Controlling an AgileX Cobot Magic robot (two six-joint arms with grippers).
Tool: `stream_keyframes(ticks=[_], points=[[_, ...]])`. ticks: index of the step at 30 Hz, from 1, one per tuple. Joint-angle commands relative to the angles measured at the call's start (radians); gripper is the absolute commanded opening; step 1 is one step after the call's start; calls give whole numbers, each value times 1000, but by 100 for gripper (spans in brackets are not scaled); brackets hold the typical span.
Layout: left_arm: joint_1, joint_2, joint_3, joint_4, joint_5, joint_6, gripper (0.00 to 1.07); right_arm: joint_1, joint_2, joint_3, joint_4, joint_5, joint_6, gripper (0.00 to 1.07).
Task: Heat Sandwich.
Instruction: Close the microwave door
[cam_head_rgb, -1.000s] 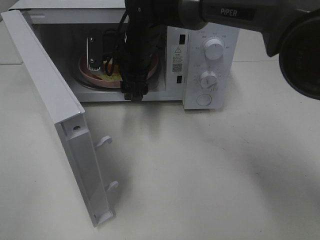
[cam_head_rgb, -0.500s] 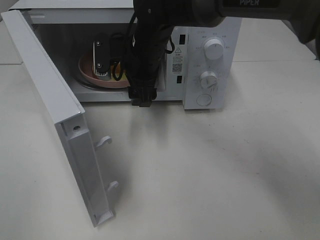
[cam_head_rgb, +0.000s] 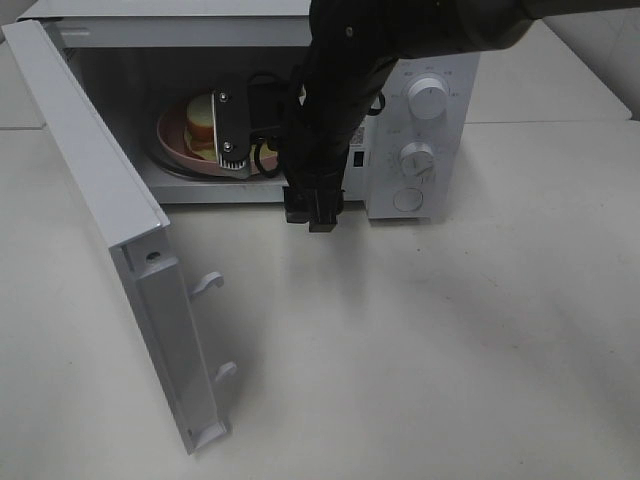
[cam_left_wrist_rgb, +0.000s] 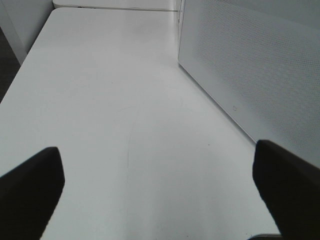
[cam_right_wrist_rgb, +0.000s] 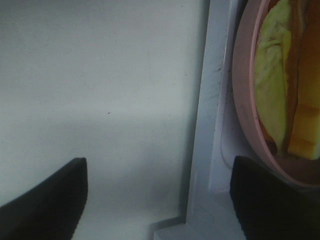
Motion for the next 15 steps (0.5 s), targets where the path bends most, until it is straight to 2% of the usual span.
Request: stream_keyframes(ticks=[1,15], points=[[0,-19,0,-4,-10,-6,98,4,-80,104,-1,-74,18,76],[0,-19,0,-4,-10,-6,98,4,-270,327,6,-125,95,76]])
